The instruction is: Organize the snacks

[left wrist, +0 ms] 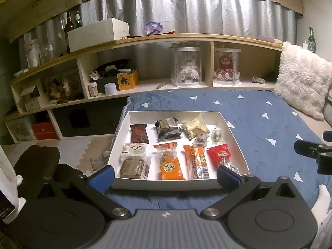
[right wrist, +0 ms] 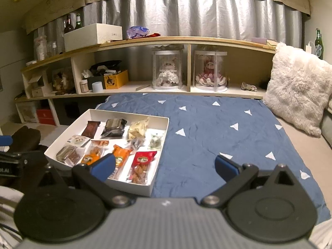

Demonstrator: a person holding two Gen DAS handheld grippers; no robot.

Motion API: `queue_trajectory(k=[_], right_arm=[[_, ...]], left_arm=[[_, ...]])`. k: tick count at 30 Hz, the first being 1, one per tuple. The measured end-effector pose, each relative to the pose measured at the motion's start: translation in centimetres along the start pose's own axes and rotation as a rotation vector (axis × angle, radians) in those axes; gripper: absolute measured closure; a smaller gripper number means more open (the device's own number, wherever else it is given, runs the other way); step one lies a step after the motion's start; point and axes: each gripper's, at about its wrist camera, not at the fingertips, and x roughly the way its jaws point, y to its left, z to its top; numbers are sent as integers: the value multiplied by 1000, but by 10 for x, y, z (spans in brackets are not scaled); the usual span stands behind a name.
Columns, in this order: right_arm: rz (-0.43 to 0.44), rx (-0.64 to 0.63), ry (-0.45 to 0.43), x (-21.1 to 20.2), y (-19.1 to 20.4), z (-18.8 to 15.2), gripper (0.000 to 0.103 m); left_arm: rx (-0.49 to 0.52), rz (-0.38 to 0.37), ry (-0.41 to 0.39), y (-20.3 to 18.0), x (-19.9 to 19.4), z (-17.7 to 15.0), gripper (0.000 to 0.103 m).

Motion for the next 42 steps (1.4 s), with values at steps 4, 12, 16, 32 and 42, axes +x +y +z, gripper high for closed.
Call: queue_trajectory(k=[4, 12, 16, 32, 42], right_arm=[[0, -7, 4, 0, 0, -2, 0], [1, -11, 12, 1, -1, -2, 0], [1, -12, 12, 1, -1, -2, 0], [3, -20, 8, 0, -2, -3, 0], [2, -19, 7, -1, -1, -3, 0]], left_arm=[[-2, -2, 1, 1, 0, 0, 0], [-1, 0, 1, 1, 1, 0, 0], [-6, -2, 2, 0, 2, 0, 0], [-10, 0, 4, -1, 1, -1, 0], [-10, 1, 4, -1, 1, -1, 0]])
